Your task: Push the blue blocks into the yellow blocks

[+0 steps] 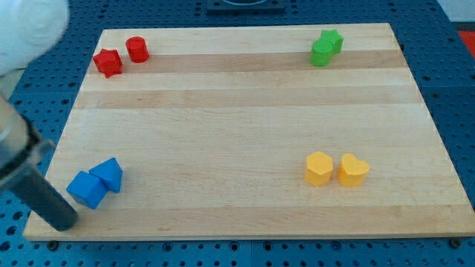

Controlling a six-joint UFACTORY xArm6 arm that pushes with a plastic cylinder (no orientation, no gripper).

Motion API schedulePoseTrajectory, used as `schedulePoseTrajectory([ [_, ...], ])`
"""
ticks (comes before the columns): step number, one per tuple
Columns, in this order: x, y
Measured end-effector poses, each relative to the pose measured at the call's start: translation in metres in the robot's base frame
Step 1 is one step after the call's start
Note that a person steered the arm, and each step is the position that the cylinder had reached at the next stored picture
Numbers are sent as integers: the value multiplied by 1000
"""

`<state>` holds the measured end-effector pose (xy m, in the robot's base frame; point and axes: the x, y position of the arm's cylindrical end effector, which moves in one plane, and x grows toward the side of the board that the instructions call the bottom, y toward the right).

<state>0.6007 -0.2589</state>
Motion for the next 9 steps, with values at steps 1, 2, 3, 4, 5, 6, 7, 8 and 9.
schedulePoseTrajectory([
  [1, -39, 5],
  [2, -68, 48],
  [3, -88, 83],
  [4, -106, 98],
  [5, -106, 54],
  [6, -93, 12],
  [7, -81, 39],
  [8, -79, 86],
  [9, -79, 141],
])
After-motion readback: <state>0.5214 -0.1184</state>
